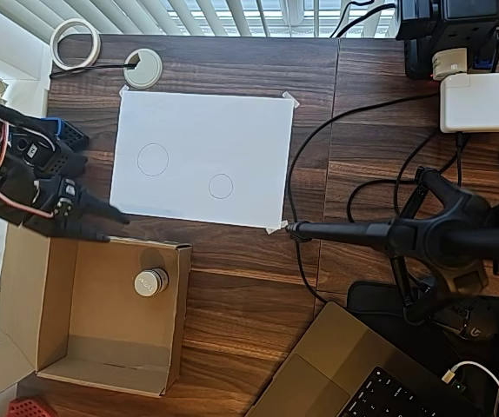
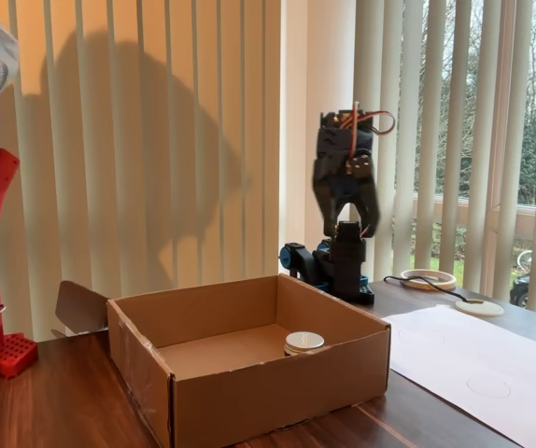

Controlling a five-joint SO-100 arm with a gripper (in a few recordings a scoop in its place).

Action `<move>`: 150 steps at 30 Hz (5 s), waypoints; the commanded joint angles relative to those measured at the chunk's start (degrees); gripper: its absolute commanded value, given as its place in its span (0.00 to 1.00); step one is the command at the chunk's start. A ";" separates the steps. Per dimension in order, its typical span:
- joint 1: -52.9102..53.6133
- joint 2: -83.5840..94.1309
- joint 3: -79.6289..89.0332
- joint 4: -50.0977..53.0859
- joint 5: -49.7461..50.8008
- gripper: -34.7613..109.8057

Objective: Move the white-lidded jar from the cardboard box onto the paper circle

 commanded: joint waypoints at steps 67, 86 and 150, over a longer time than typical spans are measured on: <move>5.89 -38.67 3.16 -39.81 -21.18 0.52; 5.89 -38.32 2.55 -39.81 -21.09 0.41; -33.40 -27.07 16.08 -53.96 -7.91 0.24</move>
